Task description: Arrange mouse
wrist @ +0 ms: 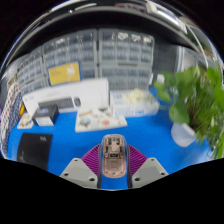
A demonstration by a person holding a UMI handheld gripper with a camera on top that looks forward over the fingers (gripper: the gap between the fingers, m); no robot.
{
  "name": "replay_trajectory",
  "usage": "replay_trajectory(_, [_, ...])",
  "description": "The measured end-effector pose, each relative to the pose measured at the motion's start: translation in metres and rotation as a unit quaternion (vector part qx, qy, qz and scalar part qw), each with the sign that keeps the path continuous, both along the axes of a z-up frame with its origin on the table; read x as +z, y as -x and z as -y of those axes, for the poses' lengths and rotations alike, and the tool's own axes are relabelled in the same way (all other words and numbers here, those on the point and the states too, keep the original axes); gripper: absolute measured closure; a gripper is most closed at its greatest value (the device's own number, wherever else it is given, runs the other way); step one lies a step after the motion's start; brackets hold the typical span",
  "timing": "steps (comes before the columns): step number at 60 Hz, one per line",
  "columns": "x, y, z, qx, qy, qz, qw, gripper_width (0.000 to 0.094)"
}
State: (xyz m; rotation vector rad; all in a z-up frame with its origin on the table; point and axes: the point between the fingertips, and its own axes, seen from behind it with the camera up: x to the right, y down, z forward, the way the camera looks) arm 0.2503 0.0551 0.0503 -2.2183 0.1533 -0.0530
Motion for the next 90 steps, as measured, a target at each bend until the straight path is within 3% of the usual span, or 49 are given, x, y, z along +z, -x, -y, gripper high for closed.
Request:
replay_trajectory(13, [0.164,0.091,-0.032,-0.014,-0.115,0.015,0.993,0.0590])
replay_trajectory(22, [0.210,0.193,-0.044,0.016,-0.142,0.003,0.990,0.0593])
replay_trajectory(30, [0.178,0.282,-0.053,0.059,-0.119,-0.001,0.991,0.0591])
replay_trajectory(40, [0.073,0.354,-0.051,0.096,-0.041,-0.010,0.994,0.0594])
replay_trajectory(57, [-0.059,0.378,-0.022,0.103,0.060,-0.002,0.993,0.0579])
replay_trajectory(66, [-0.059,0.377,-0.022,0.093,0.046,-0.002,0.995,0.0574])
replay_trajectory(77, [-0.059,0.375,-0.021,0.081,0.046,-0.005,0.996,0.0455])
replay_trajectory(85, [-0.042,0.367,-0.019,0.067,0.047,-0.013,0.997,0.0123])
replay_trajectory(90, [-0.016,0.362,-0.016,0.062,0.030,-0.014,0.998,0.0119])
